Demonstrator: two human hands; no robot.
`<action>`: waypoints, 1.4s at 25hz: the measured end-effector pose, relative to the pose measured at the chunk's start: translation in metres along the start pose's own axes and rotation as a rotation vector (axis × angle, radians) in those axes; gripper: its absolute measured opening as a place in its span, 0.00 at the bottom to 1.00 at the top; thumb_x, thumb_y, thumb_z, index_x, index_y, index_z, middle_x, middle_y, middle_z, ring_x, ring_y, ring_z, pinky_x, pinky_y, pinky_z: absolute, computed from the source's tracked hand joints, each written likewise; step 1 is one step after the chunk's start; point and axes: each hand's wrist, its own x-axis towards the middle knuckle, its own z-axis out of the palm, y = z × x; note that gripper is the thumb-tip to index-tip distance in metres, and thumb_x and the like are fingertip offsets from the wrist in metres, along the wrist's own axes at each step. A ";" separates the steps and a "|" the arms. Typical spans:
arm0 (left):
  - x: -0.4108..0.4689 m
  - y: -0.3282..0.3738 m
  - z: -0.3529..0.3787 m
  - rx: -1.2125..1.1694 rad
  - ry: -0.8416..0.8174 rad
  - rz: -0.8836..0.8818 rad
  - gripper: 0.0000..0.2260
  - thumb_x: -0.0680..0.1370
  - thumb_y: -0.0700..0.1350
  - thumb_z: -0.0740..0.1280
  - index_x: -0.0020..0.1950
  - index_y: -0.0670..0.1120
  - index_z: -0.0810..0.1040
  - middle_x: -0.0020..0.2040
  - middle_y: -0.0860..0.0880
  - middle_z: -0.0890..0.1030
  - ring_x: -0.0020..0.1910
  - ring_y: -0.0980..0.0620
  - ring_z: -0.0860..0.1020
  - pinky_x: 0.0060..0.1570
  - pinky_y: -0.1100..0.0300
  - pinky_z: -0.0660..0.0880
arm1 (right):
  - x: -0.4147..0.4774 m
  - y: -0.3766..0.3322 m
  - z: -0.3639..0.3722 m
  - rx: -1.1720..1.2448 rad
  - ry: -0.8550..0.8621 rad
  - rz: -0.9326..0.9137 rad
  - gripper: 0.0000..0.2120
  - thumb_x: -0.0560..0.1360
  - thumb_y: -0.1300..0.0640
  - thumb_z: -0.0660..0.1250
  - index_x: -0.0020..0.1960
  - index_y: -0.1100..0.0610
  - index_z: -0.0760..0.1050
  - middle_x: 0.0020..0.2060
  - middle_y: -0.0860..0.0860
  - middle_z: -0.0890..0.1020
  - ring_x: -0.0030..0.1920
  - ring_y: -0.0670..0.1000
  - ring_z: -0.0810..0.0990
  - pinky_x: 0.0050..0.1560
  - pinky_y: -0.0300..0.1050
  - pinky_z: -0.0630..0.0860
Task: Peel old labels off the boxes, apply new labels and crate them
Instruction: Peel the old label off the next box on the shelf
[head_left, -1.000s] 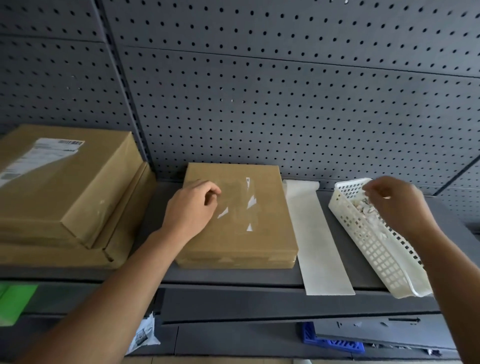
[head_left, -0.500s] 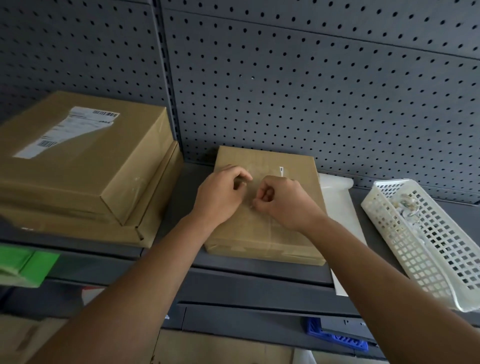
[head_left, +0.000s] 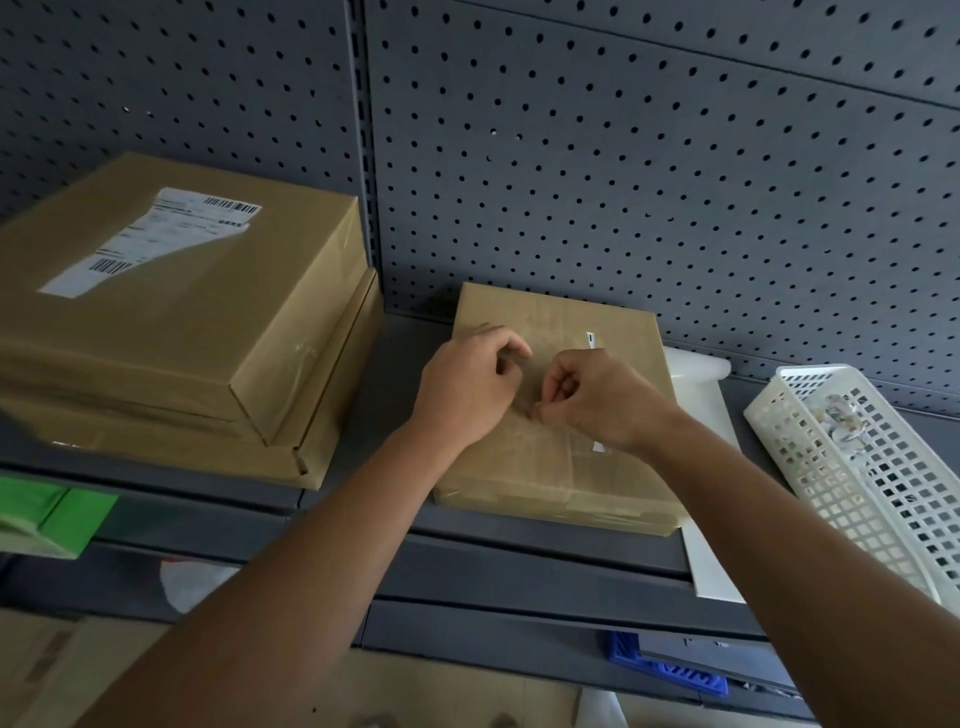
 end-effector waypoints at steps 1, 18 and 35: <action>0.000 0.000 0.000 0.000 -0.001 0.000 0.11 0.78 0.40 0.64 0.52 0.53 0.81 0.53 0.60 0.81 0.51 0.62 0.78 0.48 0.65 0.73 | 0.000 -0.001 0.001 -0.002 0.000 0.002 0.07 0.68 0.56 0.76 0.41 0.54 0.78 0.33 0.48 0.77 0.32 0.44 0.73 0.34 0.37 0.72; -0.001 0.001 0.000 0.003 0.001 -0.002 0.11 0.78 0.39 0.64 0.51 0.53 0.82 0.53 0.60 0.81 0.51 0.61 0.78 0.51 0.62 0.75 | -0.003 0.000 0.004 0.059 0.061 0.004 0.07 0.69 0.57 0.75 0.42 0.56 0.77 0.31 0.46 0.75 0.31 0.44 0.71 0.32 0.36 0.69; -0.001 0.003 0.000 0.004 0.008 -0.001 0.12 0.78 0.38 0.63 0.50 0.52 0.82 0.52 0.60 0.82 0.50 0.61 0.78 0.50 0.60 0.76 | -0.001 0.005 0.003 0.022 0.094 -0.015 0.08 0.69 0.55 0.76 0.41 0.56 0.77 0.31 0.46 0.75 0.31 0.44 0.71 0.33 0.37 0.69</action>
